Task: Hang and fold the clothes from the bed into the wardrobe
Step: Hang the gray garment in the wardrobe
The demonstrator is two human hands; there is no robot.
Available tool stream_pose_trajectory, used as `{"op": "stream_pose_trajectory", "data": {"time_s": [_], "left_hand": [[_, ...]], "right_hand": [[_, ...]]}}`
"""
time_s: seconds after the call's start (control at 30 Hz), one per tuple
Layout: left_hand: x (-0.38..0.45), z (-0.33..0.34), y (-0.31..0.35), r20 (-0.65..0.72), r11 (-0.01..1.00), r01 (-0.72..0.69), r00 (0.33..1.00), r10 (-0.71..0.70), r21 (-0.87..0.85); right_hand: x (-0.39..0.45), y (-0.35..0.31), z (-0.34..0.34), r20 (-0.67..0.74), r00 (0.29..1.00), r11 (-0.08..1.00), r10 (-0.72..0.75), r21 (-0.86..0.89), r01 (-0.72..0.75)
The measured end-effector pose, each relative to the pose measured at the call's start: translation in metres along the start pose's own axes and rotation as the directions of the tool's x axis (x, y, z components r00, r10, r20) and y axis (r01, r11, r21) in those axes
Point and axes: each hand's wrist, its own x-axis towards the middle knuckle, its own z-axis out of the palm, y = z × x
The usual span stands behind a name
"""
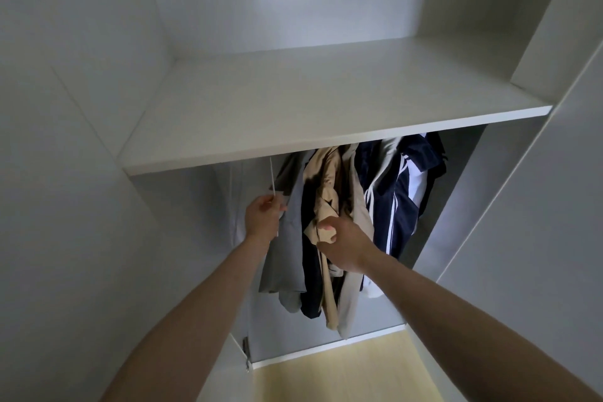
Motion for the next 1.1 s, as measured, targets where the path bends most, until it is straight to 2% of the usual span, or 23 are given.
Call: {"op": "stream_pose_trajectory", "data": {"time_s": [0.17,0.3,0.37,0.5,0.63,0.7,0.73,0.87,0.9,0.97,1.03,1.1], "left_hand": [[-0.001,-0.001,0.011,-0.009,0.999,-0.030,1.000,0.030,0.012],[0.011,-0.002,0.024,-0.031,0.998,-0.052,0.998,0.053,0.017],[0.015,-0.003,0.027,0.004,0.999,-0.030,1.000,0.030,0.020],[0.007,-0.001,0.021,0.073,0.999,0.007,0.997,-0.011,0.049],[0.002,0.000,0.002,0.065,0.999,-0.007,0.998,0.004,0.042],[0.002,-0.001,-0.003,0.064,0.997,-0.048,0.997,0.044,0.056],[0.001,-0.002,-0.005,0.071,0.995,-0.068,0.995,0.064,0.066],[-0.001,-0.013,-0.017,0.156,0.971,-0.121,0.984,0.089,0.207],[-0.002,-0.019,-0.020,0.144,0.959,-0.135,0.984,0.101,0.249],[-0.004,-0.035,-0.024,0.009,0.948,-0.139,0.990,0.142,0.286],[-0.002,-0.055,-0.026,-0.170,0.947,-0.099,0.973,0.157,0.307],[0.004,-0.072,-0.028,-0.236,0.932,-0.033,0.964,0.125,0.361]], "right_hand": [[0.001,0.006,0.013,0.075,0.997,1.000,0.005,0.006,-0.005],[0.005,0.008,0.018,0.060,0.998,0.999,0.005,0.036,-0.007],[0.010,0.008,0.017,0.026,1.000,0.994,0.016,0.111,-0.018],[0.042,-0.007,0.014,-0.024,0.993,0.915,0.118,0.392,-0.099],[0.088,-0.025,0.025,0.061,0.980,0.836,0.191,0.513,-0.195],[0.105,-0.040,0.032,0.105,0.967,0.753,0.233,0.610,-0.248],[0.114,-0.049,0.035,0.113,0.961,0.723,0.252,0.639,-0.265],[0.148,-0.076,0.053,0.140,0.968,0.720,0.207,0.648,-0.248],[0.156,-0.079,0.057,0.145,0.969,0.720,0.201,0.649,-0.246],[0.165,-0.082,0.060,0.098,0.979,0.750,0.179,0.631,-0.200],[0.169,-0.085,0.060,-0.007,0.993,0.814,0.120,0.574,-0.094],[0.174,-0.085,0.061,-0.127,0.991,0.875,0.047,0.484,0.020]]}}
